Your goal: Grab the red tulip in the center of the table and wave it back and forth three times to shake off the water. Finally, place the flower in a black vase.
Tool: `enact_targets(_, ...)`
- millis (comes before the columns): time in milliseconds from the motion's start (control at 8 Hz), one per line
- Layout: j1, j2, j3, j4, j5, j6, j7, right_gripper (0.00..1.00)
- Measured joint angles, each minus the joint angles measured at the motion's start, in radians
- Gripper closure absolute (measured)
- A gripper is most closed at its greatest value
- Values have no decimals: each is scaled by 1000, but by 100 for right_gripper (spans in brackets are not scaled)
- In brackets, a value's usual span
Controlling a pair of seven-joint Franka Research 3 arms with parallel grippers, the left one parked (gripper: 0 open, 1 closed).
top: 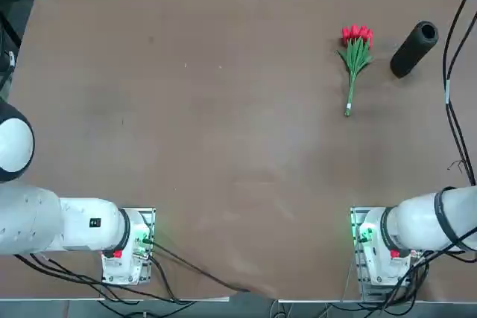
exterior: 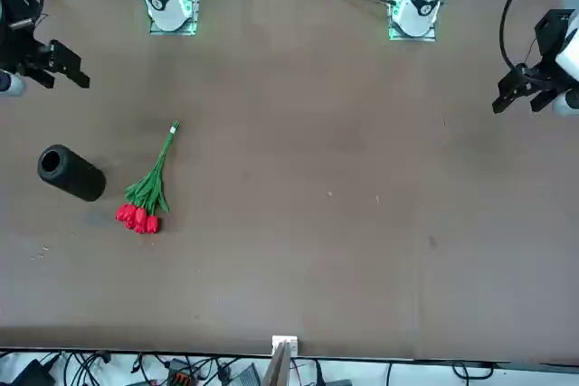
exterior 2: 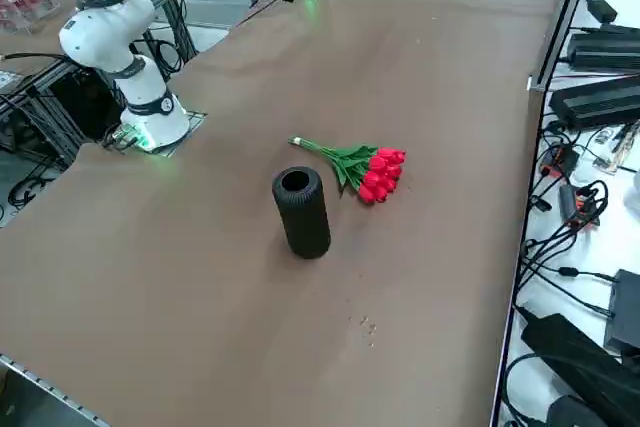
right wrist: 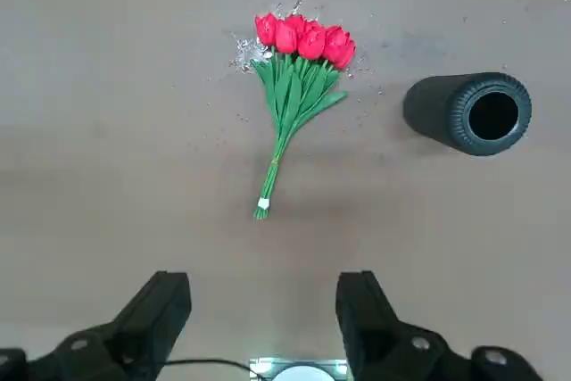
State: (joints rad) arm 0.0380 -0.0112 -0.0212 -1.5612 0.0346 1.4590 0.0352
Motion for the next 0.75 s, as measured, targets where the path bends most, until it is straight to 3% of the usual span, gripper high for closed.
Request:
enact_targets(500, -2, 9, -1, 0, 0, -116, 1, 0)
enact_targets(750, -2, 44, -2, -5, 0, -253, 2, 0)
